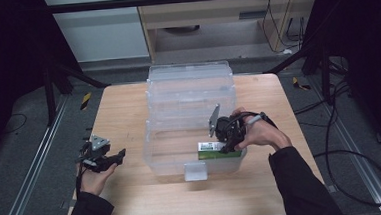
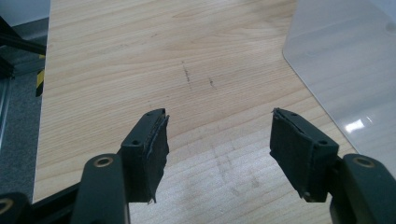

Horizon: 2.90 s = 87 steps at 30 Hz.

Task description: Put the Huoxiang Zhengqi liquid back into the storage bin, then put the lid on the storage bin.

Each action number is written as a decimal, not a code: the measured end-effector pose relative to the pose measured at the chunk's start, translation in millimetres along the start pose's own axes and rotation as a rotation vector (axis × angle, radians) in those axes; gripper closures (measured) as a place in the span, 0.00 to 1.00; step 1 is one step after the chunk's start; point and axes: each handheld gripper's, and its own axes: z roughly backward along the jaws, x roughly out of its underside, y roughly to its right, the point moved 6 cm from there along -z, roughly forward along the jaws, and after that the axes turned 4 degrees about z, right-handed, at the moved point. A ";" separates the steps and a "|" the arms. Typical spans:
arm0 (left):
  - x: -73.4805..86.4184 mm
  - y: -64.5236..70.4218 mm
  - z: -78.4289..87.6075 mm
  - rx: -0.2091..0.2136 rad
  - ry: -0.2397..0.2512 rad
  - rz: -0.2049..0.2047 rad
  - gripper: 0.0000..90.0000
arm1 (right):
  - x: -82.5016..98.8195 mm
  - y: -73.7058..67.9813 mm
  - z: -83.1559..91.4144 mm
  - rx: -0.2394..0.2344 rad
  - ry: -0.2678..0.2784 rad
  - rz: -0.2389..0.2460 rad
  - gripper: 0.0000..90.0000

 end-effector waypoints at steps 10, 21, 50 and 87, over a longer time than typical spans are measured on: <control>0.1 0.4 -0.4 0.000 -0.001 -0.002 0.40 | 1.8 -0.9 -9.8 -0.001 -0.010 -0.006 0.70; 0.0 0.5 -0.4 0.000 -0.001 -0.002 0.40 | 0.8 0.8 -7.9 -0.003 0.016 -0.046 0.70; -4.1 1.2 3.3 0.016 0.019 0.000 0.40 | -14.4 -14.1 27.9 0.097 0.194 -0.126 0.62; -5.5 6.4 2.6 0.016 0.018 -0.014 0.39 | -32.2 -39.2 -13.6 -0.002 0.174 -0.096 0.66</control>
